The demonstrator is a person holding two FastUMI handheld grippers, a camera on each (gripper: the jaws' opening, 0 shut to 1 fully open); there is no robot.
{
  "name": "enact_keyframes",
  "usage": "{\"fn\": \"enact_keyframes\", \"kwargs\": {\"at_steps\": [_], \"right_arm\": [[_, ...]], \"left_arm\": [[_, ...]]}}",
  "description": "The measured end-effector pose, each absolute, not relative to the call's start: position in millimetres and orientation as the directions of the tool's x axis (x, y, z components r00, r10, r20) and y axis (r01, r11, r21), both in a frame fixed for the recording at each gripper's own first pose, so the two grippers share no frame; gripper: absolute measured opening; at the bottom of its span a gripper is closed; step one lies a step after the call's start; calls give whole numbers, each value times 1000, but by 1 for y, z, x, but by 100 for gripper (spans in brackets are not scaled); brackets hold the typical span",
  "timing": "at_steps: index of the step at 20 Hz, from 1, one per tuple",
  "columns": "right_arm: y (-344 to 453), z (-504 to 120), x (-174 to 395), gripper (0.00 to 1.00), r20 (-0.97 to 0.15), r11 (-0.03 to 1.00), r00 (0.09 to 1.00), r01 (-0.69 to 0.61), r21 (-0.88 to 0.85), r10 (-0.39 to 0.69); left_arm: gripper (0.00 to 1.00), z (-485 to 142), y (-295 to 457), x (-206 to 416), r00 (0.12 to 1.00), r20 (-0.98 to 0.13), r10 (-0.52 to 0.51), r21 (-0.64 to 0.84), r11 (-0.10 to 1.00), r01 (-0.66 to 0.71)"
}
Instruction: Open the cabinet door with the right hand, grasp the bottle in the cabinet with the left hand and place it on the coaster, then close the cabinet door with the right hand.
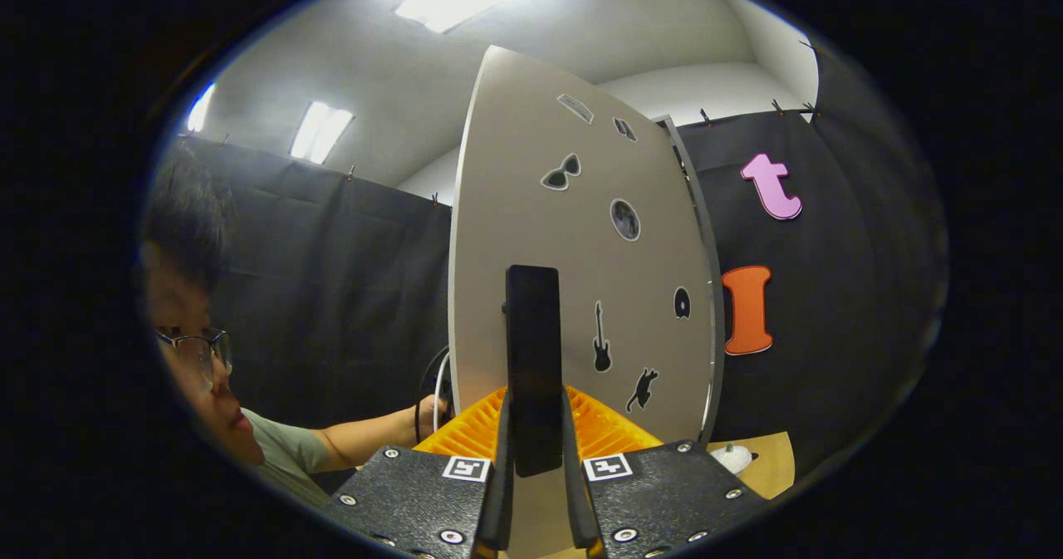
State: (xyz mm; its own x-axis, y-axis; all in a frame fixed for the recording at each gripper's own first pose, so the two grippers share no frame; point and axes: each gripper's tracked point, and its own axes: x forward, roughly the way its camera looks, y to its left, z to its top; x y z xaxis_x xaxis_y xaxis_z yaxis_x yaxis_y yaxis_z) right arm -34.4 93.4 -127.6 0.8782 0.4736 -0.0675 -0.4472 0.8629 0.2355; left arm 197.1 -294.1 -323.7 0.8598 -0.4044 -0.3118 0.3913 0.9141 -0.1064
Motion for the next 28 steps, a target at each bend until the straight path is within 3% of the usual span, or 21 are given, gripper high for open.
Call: {"fn": "enact_keyframes", "kwargs": {"at_steps": [6,9,11,14,16,18,20,22,23,25,28], "right_arm": [[93,-142,-33,34,-96,892,896,-413,184,434],[88,-141,-29,35,-83,898,905,-397,188,418],[84,-143,-31,36,-81,896,905,-394,203,417],[78,-144,-27,44,-70,898,911,-384,215,406],[72,-144,-26,51,-65,901,916,-375,219,397],[69,-143,-25,57,-61,906,922,-363,216,383],[64,-143,-23,65,-53,916,931,-343,210,361],[62,-145,-22,70,-54,922,938,-325,211,343],[62,-145,-22,70,-55,924,940,-319,212,337],[61,-146,-23,71,-62,926,943,-308,216,328],[58,-148,-27,71,-54,934,951,-285,214,303]], "left_arm": [[91,-354,-320,225,855,-321,-407,-144,913,381],[100,-367,-329,238,857,-327,-398,-146,918,370],[96,-367,-325,251,884,-317,-344,-94,939,331],[91,-366,-334,263,892,-299,-339,-75,940,332],[100,-368,-336,274,902,-297,-313,-48,948,313],[100,-376,-339,281,895,-324,-307,-59,951,305],[91,-381,-341,290,884,-343,-317,-94,948,303],[91,-385,-341,299,879,-356,-316,-106,949,298],[96,-386,-341,302,877,-359,-319,-106,948,301],[95,-388,-340,307,878,-359,-317,-96,948,303],[87,-386,-336,306,879,-358,-316,-96,948,302]]}}
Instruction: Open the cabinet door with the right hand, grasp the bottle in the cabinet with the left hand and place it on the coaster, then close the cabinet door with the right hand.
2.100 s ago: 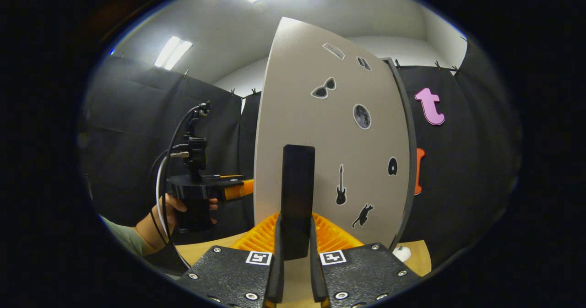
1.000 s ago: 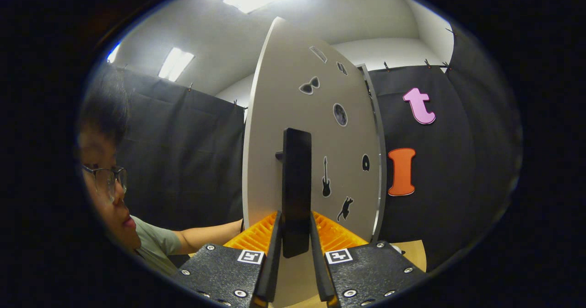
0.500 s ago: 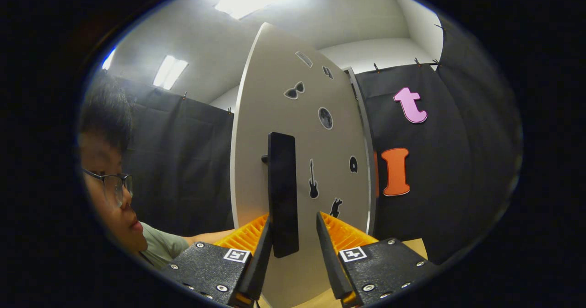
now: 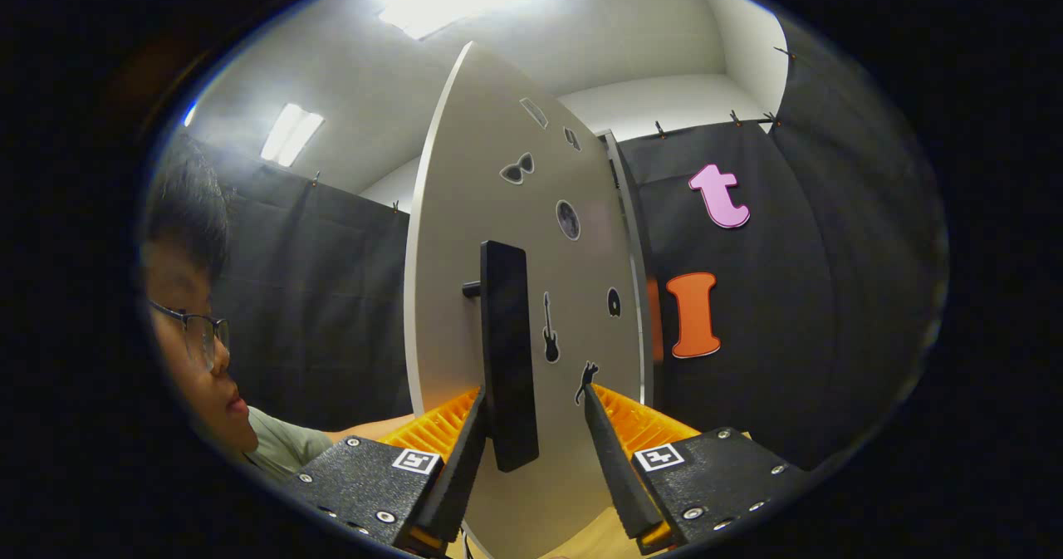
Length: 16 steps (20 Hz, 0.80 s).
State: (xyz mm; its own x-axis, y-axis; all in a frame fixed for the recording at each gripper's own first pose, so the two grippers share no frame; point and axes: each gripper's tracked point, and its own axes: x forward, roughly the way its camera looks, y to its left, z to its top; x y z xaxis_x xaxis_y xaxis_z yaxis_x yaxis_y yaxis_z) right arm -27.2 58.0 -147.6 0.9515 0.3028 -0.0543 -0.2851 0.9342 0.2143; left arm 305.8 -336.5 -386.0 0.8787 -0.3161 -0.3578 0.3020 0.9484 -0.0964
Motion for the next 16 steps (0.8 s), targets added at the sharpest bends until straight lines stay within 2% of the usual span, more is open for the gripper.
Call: {"fn": "enact_keyframes", "kwargs": {"at_steps": [1,6,12,16], "right_arm": [[55,-148,-29,71,-53,937,955,-275,214,292],[45,-148,-29,71,-65,948,965,-233,215,252],[41,-148,-34,71,-55,970,983,-165,180,177],[34,-148,-36,71,-46,987,993,-104,119,110]], "left_arm": [[84,-383,-335,302,877,-357,-320,-108,947,302],[85,-354,-324,278,881,-324,-344,-122,939,322],[87,-318,-301,219,886,-280,-369,-59,928,368],[82,-300,-275,174,888,-258,-380,-22,921,388]]}}
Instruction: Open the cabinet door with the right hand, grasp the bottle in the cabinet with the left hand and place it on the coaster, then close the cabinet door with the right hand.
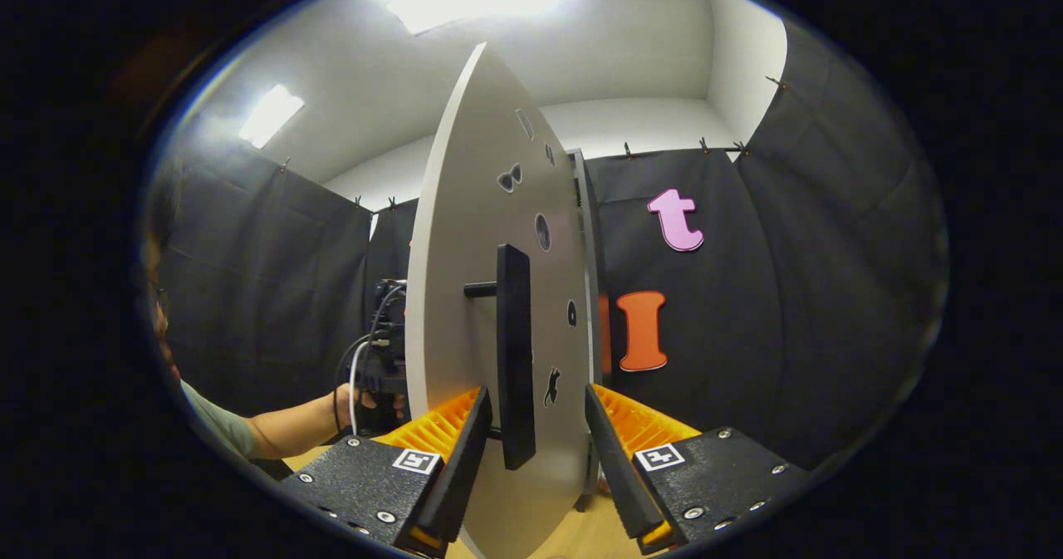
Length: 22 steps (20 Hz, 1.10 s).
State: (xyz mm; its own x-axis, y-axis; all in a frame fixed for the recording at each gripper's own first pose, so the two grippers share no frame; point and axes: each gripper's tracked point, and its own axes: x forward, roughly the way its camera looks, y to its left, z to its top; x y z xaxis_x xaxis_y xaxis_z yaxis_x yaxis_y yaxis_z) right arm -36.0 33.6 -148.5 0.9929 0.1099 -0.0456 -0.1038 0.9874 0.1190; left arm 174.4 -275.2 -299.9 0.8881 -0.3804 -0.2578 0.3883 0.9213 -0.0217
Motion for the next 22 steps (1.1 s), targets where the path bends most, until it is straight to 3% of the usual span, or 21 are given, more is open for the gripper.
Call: {"fn": "enact_keyframes", "kwargs": {"at_steps": [8,9,14,19,22], "right_arm": [[6,-147,-55,71,-13,998,998,58,4,-58],[2,-147,-57,71,-11,997,997,74,2,-74],[6,-152,-60,71,-16,998,998,58,34,-58],[9,-153,-61,71,-8,998,998,65,7,-65],[9,-152,-62,71,-4,998,998,69,-8,-69]], "left_arm": [[82,-291,-199,121,918,-225,-326,-17,944,331],[87,-291,-185,119,928,-217,-302,1,951,310],[82,-317,-146,96,934,-254,-252,6,965,262],[87,-338,-110,66,937,-270,-219,30,971,236],[82,-351,-88,51,946,-257,-198,58,974,219]]}}
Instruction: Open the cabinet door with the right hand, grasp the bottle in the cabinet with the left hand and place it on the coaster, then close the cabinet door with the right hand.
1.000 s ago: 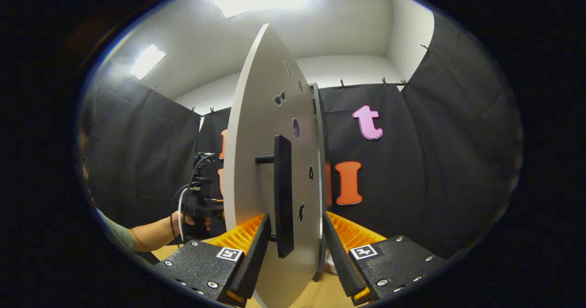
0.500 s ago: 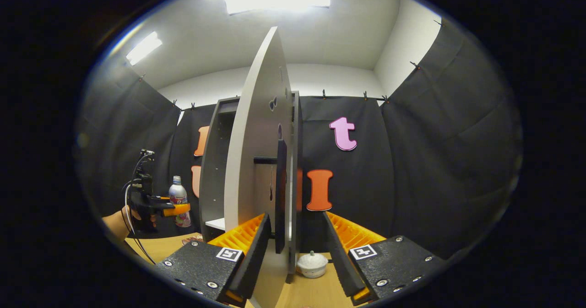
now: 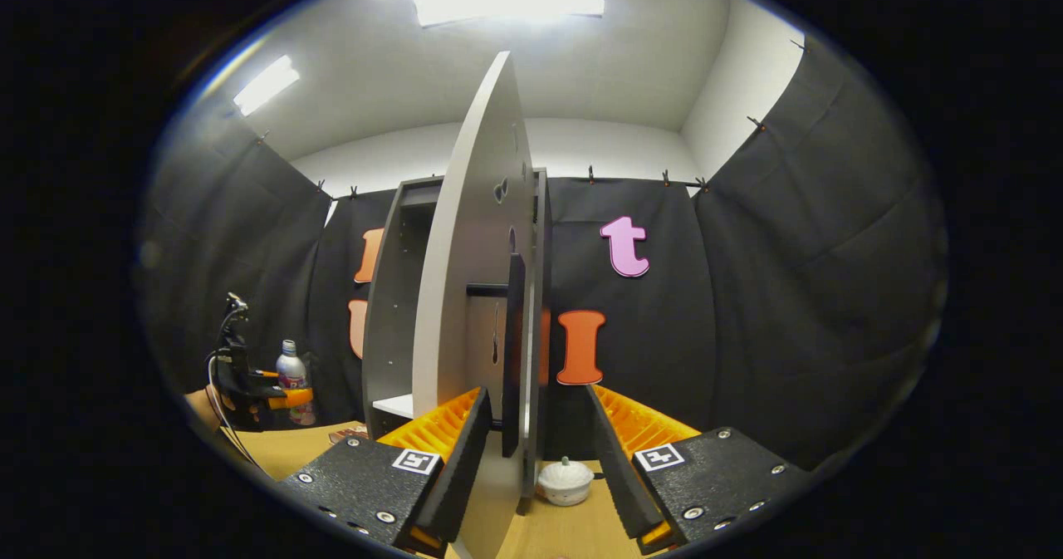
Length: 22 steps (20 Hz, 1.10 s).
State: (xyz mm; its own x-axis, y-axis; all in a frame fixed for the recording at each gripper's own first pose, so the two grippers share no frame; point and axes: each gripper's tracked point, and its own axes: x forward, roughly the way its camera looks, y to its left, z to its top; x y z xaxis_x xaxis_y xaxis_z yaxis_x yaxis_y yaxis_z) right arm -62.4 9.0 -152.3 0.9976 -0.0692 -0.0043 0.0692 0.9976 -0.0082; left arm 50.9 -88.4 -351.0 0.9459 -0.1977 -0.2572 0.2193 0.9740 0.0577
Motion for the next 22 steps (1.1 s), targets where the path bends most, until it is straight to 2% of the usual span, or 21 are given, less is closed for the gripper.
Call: {"fn": "enact_keyframes", "kwargs": {"at_steps": [2,6,7,8,9,12,18,19,20,22], "right_arm": [[10,-153,-63,71,-8,997,997,72,-6,-72],[9,-156,-63,71,-24,996,996,86,19,-86],[10,-157,-63,76,-29,996,996,86,30,-85],[9,-158,-64,76,-31,995,996,87,41,-86],[8,-158,-65,71,-32,995,995,91,50,-90],[6,-159,-66,77,-26,994,996,92,62,-91],[6,-158,-65,78,-25,994,996,91,60,-90],[7,-158,-65,82,-24,994,996,88,60,-87],[7,-159,-65,78,-28,994,996,86,64,-84],[6,-159,-63,78,-37,994,996,82,69,-80]], "left_arm": [[86,-361,-79,39,947,-255,-195,55,975,216],[84,-382,-67,16,947,-240,-215,47,972,232],[84,-390,-62,11,945,-245,-216,39,972,232],[86,-397,-59,6,944,-248,-219,28,972,233],[86,-404,-58,2,942,-250,-225,16,972,236],[84,-424,-51,-13,936,-260,-235,-2,970,243],[85,-467,-37,-36,929,-290,-229,-24,972,232],[85,-475,-32,-39,929,-295,-223,-27,974,225],[83,-485,-30,-44,927,-302,-224,-38,974,222],[87,-500,-30,-53,917,-323,-234,-62,972,226]]}}
